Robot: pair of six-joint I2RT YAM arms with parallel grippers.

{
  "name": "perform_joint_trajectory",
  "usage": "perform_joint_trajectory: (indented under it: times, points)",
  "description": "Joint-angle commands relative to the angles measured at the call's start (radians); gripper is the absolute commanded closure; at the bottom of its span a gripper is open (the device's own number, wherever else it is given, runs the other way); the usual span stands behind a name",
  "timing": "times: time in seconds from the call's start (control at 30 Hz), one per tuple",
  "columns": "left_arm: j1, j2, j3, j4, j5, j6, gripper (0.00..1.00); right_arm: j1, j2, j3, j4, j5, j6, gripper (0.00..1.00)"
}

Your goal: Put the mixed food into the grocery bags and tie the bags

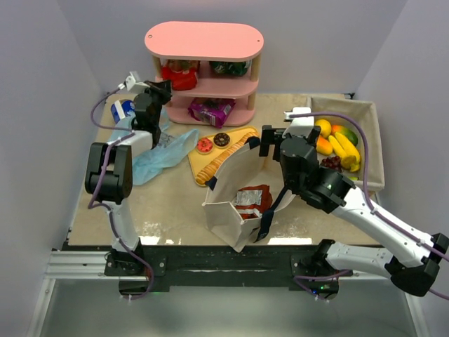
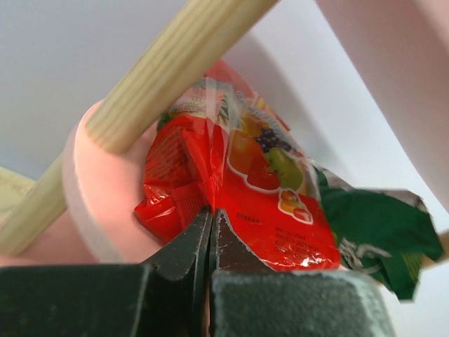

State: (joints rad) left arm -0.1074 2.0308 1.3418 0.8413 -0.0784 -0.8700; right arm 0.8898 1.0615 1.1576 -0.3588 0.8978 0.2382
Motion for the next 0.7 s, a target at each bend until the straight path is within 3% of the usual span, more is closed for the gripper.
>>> perform_joint_trajectory:
  times: [0.0, 0.2, 0.4, 0.67]
  points:
    - [0.003, -0.165, -0.165, 0.131, -0.049, 0.052, 1.0, -0.003, -0.049, 0.024, 0.021, 0.0, 0.016, 0.01]
    - [0.003, -0.254, -0.269, 0.223, 0.008, 0.089, 1.0, -0.002, -0.07, 0.022, 0.011, -0.017, 0.03, 0.01]
    - [0.003, -0.299, -0.377, 0.559, 0.103, 0.121, 1.0, -0.003, -0.075, 0.021, 0.007, -0.043, 0.049, 0.01]
    - [0.003, -0.383, -0.421, 0.674, 0.161, 0.172, 1.0, -0.003, -0.054, 0.025, -0.005, -0.037, 0.049, 0.01]
